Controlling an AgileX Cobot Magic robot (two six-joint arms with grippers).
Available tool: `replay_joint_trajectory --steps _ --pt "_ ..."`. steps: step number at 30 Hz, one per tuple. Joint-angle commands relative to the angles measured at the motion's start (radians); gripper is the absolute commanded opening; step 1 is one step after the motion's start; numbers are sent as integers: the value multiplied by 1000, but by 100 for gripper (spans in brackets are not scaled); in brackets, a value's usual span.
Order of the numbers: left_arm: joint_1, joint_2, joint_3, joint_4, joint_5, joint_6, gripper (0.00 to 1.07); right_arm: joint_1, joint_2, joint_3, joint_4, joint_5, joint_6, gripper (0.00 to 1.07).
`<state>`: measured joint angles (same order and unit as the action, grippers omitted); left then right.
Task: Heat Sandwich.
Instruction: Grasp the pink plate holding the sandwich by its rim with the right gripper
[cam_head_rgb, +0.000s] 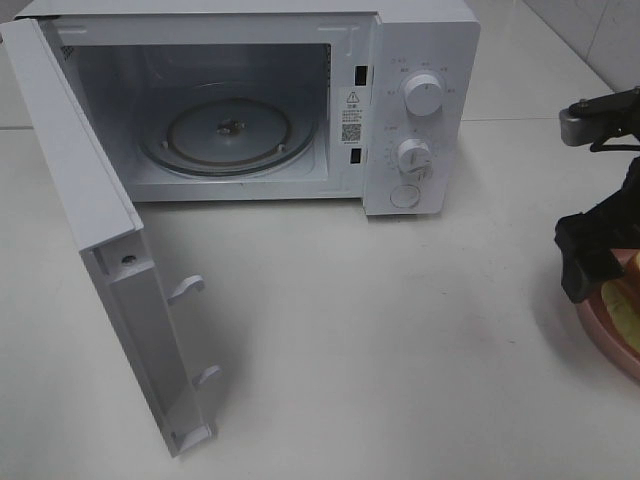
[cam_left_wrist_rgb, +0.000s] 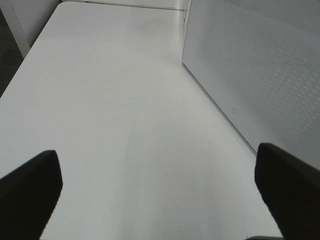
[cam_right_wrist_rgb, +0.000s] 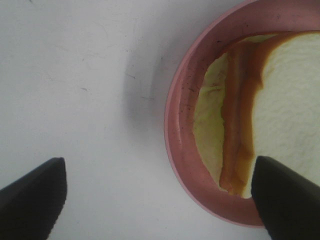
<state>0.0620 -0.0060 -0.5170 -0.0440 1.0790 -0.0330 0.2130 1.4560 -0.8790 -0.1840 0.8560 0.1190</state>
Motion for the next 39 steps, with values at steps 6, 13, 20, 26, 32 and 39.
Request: replay_joint_trajectory --steps 6,13,20,26,32,39 --pt "3 -18 2 -7 -10 -3 100 -16 92 9 12 -42 3 93" --pt "3 -18 2 -7 -10 -3 100 -16 162 38 9 -96 6 92" --pt "3 -18 2 -7 -10 -3 100 -16 224 49 -4 -149 12 91" --pt "3 -18 2 -7 -10 -3 100 -16 301 49 -23 -187 21 89" --pt "3 -18 2 -7 -10 -3 100 -16 351 49 -51 -215 47 89" --pt "3 -18 2 -7 -10 -3 100 -16 356 49 -67 -226 48 85"
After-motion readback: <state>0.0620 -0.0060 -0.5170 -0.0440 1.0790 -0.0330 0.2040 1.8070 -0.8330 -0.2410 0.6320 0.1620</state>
